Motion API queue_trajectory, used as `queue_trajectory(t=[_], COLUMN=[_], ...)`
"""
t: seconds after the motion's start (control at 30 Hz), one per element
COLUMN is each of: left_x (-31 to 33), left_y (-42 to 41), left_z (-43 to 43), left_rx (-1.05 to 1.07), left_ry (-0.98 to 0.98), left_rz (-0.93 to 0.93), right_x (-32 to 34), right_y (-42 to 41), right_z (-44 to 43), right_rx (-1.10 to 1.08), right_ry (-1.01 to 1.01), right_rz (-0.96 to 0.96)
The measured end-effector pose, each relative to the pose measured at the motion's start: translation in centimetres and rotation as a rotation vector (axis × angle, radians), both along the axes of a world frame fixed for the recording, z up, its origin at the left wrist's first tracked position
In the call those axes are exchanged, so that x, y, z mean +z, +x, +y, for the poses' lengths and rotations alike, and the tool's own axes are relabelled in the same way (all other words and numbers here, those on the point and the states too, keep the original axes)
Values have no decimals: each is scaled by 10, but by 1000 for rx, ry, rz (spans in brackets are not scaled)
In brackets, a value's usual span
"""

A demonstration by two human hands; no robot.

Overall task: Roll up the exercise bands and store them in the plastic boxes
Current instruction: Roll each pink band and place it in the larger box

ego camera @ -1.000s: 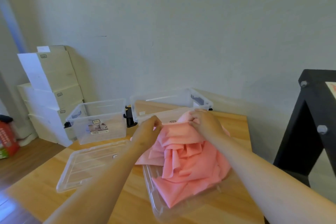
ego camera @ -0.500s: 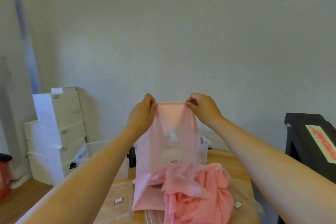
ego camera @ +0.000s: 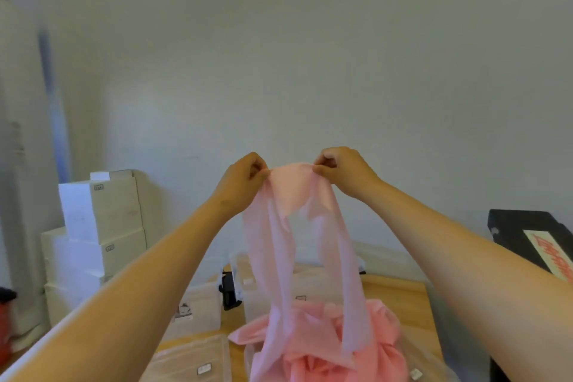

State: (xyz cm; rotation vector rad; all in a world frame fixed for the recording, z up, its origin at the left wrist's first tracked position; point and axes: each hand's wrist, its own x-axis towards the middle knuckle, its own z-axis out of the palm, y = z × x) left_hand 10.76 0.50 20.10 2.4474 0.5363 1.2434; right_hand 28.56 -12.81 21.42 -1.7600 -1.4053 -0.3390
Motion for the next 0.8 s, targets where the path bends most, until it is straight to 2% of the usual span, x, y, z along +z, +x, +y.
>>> queue_trajectory(t=[0.13,0.27,0.47,0.57,0.8], left_x=[-43,-66,-68,-57,-15], left_y=[-7,-14,-29,-36,-33], left_z=[11,16,19,15,4], left_rx=[-100,-144,-73,-26,-17], left_ry=[-116,-176,-150,-57,-109], left_rz=[217,364,369,361,186], right_x=[-47,-70,-64,-52,-12], right_y=[13,9,-9,-18,-46], right_z=[2,3,-2,-14,-40], right_rx=[26,59,105,132,154], right_ry=[-267,-354,-380,-374,-257], right_rz=[86,123,71,70,55])
